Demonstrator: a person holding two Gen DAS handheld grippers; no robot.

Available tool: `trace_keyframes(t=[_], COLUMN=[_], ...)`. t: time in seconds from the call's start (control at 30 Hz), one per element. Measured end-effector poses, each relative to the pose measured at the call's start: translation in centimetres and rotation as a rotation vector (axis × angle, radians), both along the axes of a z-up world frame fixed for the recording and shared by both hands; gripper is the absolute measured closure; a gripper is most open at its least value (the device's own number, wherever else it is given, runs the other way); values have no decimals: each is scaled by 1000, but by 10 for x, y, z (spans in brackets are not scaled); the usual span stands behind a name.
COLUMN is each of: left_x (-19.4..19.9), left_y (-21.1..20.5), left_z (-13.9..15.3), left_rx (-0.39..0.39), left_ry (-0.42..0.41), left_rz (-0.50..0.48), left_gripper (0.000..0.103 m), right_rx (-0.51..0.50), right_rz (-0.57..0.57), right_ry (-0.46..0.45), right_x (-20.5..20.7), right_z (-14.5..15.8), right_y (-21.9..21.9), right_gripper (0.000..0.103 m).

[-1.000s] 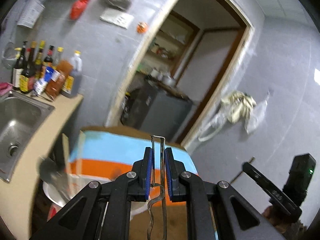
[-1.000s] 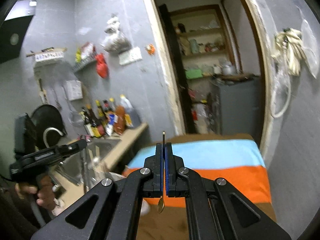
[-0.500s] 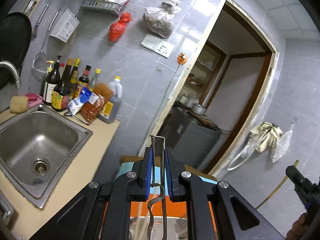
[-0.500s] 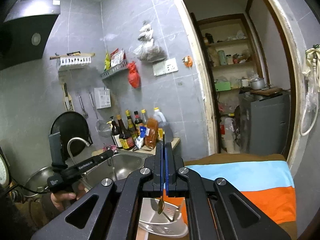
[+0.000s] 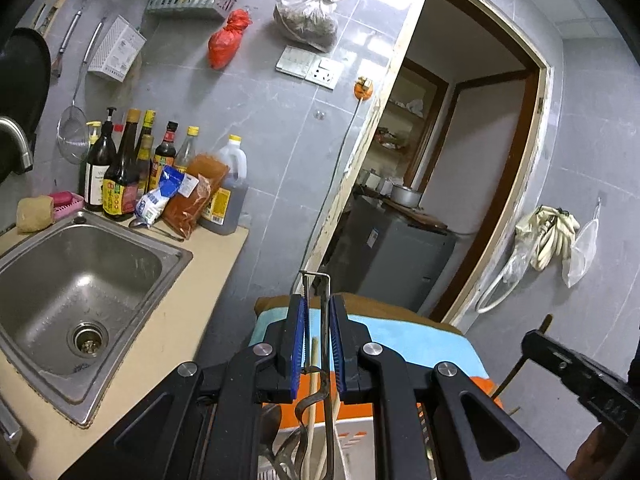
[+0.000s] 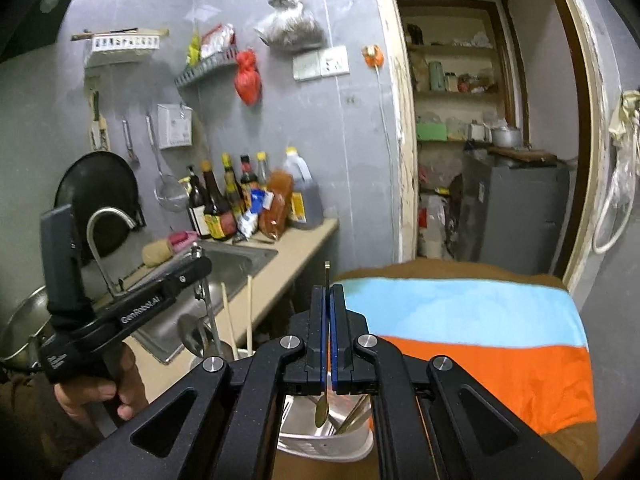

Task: Organize utensils
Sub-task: 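Lift and carry the knife and spoon over the white basket with both tools, then open both tools to drop the knife and spoon into the basket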

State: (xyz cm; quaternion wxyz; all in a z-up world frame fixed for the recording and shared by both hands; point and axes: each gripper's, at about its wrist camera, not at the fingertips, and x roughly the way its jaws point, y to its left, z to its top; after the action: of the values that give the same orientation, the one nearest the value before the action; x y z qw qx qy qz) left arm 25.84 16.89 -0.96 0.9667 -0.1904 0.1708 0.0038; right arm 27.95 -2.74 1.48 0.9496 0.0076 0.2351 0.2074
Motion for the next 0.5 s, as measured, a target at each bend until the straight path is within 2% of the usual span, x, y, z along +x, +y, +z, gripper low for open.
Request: trace_keyframes(t=[0.4,0.5], left_x=[-1,-4], left_y=[-5,-5], left_z=[-6,-4], left_rx=[26,24], left_ry=[53,61], left_rz=[-73,-90], left_gripper=[91,84], right_rx=[-8,0], right_rz=[-29,-30], right_ry=[75,66], right_x=[6,2], right_z=[-16,-14], right_y=[2,-2], right_gripper=[100,91])
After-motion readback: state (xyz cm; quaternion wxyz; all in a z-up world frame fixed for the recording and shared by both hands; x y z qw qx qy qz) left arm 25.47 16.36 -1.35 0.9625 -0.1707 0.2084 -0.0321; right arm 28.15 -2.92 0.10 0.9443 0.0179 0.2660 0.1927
